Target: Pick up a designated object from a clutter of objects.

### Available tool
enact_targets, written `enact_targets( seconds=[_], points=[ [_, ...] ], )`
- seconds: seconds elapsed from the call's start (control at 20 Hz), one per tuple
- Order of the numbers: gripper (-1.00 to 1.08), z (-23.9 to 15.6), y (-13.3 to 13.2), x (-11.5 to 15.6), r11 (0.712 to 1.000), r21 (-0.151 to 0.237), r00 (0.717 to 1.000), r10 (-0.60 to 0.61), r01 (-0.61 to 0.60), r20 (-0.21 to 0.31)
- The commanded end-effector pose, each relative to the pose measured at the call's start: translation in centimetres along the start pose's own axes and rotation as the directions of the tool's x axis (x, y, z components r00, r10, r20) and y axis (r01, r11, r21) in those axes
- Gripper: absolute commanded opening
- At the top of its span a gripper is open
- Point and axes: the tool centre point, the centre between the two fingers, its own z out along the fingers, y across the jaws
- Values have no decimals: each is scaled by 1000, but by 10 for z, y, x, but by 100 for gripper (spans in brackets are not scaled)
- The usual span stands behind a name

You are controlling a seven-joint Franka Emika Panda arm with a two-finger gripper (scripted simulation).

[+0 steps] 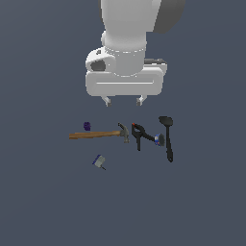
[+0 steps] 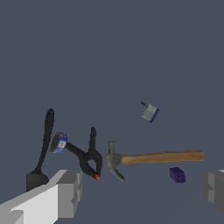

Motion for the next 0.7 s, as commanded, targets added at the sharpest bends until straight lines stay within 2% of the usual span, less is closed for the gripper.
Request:
enact_targets(
  seconds=[0.0, 0.65],
  points=[
    [100, 0, 0, 0, 1000, 0, 1000, -1, 1, 0],
    [100, 25, 16, -2, 994, -13, 994, -109, 109, 7]
  ],
)
